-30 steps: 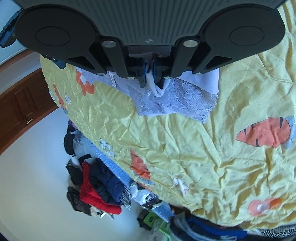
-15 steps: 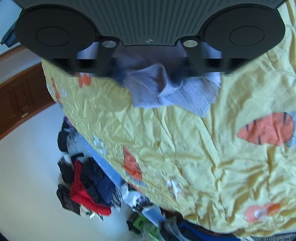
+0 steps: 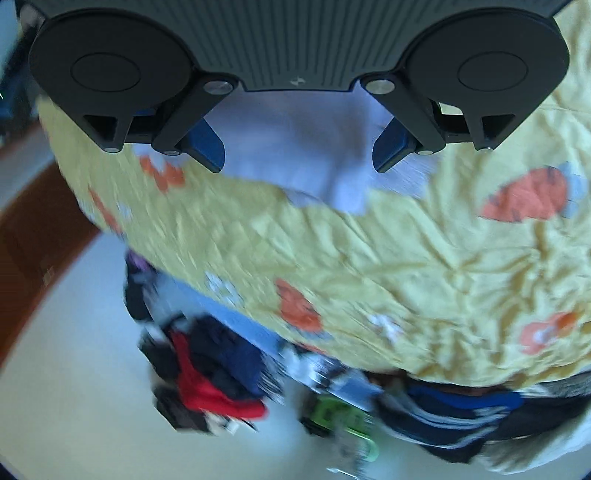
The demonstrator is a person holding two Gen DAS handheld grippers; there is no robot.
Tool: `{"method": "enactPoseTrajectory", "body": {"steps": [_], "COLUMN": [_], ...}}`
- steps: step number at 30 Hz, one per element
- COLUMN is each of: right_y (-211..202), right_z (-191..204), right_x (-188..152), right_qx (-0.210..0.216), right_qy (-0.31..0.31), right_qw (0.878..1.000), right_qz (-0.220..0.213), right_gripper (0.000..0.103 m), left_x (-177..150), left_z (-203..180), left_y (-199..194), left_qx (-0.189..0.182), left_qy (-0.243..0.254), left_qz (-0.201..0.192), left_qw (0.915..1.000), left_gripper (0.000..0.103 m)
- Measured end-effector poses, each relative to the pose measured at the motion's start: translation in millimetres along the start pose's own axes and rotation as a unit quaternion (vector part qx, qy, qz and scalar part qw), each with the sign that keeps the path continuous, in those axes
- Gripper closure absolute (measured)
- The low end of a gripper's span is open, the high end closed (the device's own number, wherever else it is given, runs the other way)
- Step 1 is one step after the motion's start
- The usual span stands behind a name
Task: Fold small clothes
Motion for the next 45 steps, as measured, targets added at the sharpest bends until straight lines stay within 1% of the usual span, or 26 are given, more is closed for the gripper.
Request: {"method": "enactPoseTrajectory", "body": {"steps": [2,4,6,7,8,9,10,11,12,14,16,17,20,21,22,25,27,29,30,32,33,36,39,42,43,45], "right_y": [14,21,21,16,11,6,3,4,8,23,44,49,47,38,25,-5,-12,-4,1,-1,-8,-29,-34,-27,-27,-34], "right_z": [0,-7,-18,-19,-18,-10,-2,12,23,39,37,33,15,11,7,3,1,-3,-8,-18,-23,-16,1,2,-3,-10], "right_x": [2,8,17,21,22,23,21,20,18,16,17,20,33,35,36,26,13,3,-1,-4,-5,-12,-23,-30,-31,-28], "right_qx": [-0.033,-0.081,-0.148,-0.151,-0.132,-0.091,-0.054,-0.025,-0.015,-0.019,-0.037,-0.041,-0.090,-0.107,-0.112,-0.074,-0.071,-0.096,-0.124,-0.172,-0.184,-0.158,-0.132,-0.151,-0.167,-0.178], "right_qy": [-0.020,-0.012,0.010,0.024,0.031,0.027,0.014,-0.011,-0.035,-0.072,-0.062,-0.047,0.005,0.020,0.031,0.025,0.005,-0.008,-0.012,0.010,0.030,0.044,0.009,0.005,0.019,0.047], "right_qw": [0.999,0.997,0.989,0.988,0.990,0.995,0.998,0.999,0.999,0.997,0.997,0.998,0.996,0.994,0.993,0.996,0.997,0.995,0.992,0.985,0.982,0.985,0.990,0.988,0.985,0.982], "right_qz": [-0.001,-0.016,-0.024,-0.028,-0.034,-0.037,-0.031,-0.021,-0.012,0.010,0.030,0.021,-0.004,-0.016,-0.032,-0.044,-0.022,-0.001,0.002,-0.016,-0.028,-0.057,-0.047,-0.028,-0.026,-0.033], "right_gripper": [0.068,0.068,0.065,0.065,0.064,0.065,0.063,0.067,0.067,0.067,0.066,0.065,0.065,0.058,0.056,0.049,0.046,0.047,0.047,0.046,0.045,0.044,0.041,0.041,0.041,0.040], "left_x": [-9,-15,-19,-20,-21,-22,-22,-23,-24,-28,-33,-35,-37,-38,-39,-43,-46,-46,-47,-48,-49,-55,-60,-66,-68,-71], "left_z": [-12,-19,-17,-14,-12,-11,-11,-12,-14,-17,-16,-16,-18,-19,-20,-19,-17,-18,-18,-20,-21,-21,-21,-25,-26,-27], "left_y": [9,20,31,36,39,43,46,48,49,52,55,55,48,44,41,38,41,42,41,36,34,28,25,23,21,17], "left_qx": [-0.003,0.006,0.037,0.059,0.075,0.088,0.100,0.112,0.123,0.156,0.177,0.182,0.185,0.182,0.179,0.177,0.178,0.181,0.180,0.175,0.173,0.174,0.171,0.171,0.170,0.168], "left_qy": [0.021,0.036,0.042,0.042,0.043,0.047,0.050,0.056,0.065,0.086,0.101,0.107,0.117,0.121,0.123,0.125,0.122,0.116,0.114,0.112,0.113,0.115,0.113,0.126,0.130,0.136], "left_qz": [0.013,0.025,0.035,0.037,0.036,0.034,0.032,0.028,0.024,0.015,0.009,0.006,-0.002,-0.003,-0.005,-0.010,-0.008,-0.012,-0.012,-0.012,-0.013,-0.014,-0.013,-0.009,-0.009,-0.008], "left_qw": [0.9997,0.9990,0.9978,0.9967,0.9956,0.9944,0.9932,0.9918,0.9899,0.9839,0.9789,0.9774,0.9757,0.9759,0.9760,0.9763,0.9764,0.9766,0.9769,0.9781,0.9782,0.9778,0.9786,0.9771,0.9768,0.9763], "left_gripper": [0.015,0.015,0.015,0.015,0.015,0.015,0.015,0.015,0.015,0.015,0.015,0.015,0.014,0.014,0.014,0.013,0.013,0.013,0.013,0.013,0.012,0.012,0.012,0.012,0.012,0.012]}}
Point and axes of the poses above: each gripper's, at about its wrist camera, not at the fingertips, and y roughly the way its jaws point, z to its left, x to its top, the point moved 3 cm from there along y, roughly the way its jaws point
